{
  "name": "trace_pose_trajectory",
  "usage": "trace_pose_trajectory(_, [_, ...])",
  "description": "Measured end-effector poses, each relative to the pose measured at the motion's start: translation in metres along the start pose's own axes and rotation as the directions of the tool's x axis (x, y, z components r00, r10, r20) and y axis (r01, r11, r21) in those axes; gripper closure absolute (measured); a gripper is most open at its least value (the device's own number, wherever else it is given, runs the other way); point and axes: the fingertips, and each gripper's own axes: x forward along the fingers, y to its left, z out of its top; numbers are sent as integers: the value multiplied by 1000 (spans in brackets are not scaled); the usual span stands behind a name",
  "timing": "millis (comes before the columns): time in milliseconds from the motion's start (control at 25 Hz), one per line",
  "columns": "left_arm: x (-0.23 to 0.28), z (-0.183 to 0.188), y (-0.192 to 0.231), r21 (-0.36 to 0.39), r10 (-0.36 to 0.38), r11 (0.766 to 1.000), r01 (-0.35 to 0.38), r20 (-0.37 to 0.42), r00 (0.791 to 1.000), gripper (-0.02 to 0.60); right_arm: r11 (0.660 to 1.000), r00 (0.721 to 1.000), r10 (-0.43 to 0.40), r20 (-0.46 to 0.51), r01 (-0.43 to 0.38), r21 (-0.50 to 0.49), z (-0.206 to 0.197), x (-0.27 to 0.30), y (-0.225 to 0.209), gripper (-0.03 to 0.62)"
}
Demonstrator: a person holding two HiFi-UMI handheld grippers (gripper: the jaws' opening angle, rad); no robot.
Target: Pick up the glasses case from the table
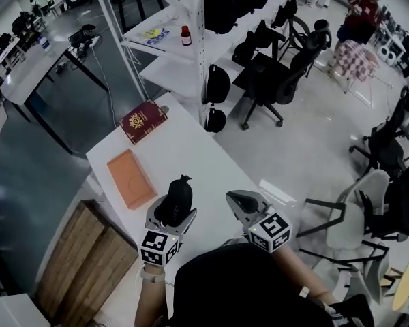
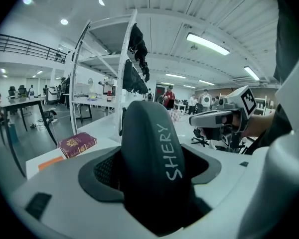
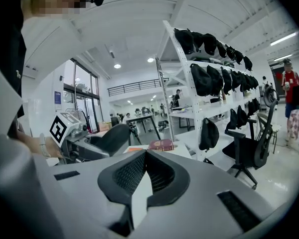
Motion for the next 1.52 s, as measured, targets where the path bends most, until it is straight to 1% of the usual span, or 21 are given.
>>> trace_pose_trajectory(160, [-9, 4, 1, -17, 6, 1000, -5, 44, 999, 213, 999, 1000, 30, -2, -30, -19, 4, 2, 10, 566])
trace_pose_trajectory(280, [-12, 4, -2, -19, -5, 1000, 6, 65, 998, 213, 999, 999, 44, -7, -44, -26, 4, -2, 13, 566])
trace_pose_trajectory(480, [-13, 5, -9, -32, -23, 999, 26, 87, 996, 213, 999, 999, 31, -16, -31, -11, -3, -10, 11, 566])
trace_pose_trajectory(760, [-10, 5, -16, -22, -50, 998, 53, 90, 995, 213, 1000, 999, 3, -39, -3, 12, -12, -20, 9, 566])
trace_pose_trajectory(1160, [0, 3, -28, -3, -84, 996, 84, 69, 994, 213, 998, 999, -34, -29, 36, 43, -18, -31, 4, 566])
trace_pose_trajectory(1520, [-3, 3, -27, 7, -83, 997, 83, 68, 994, 213, 998, 999, -38, -22, 39, 44, -15, -29, 8, 566])
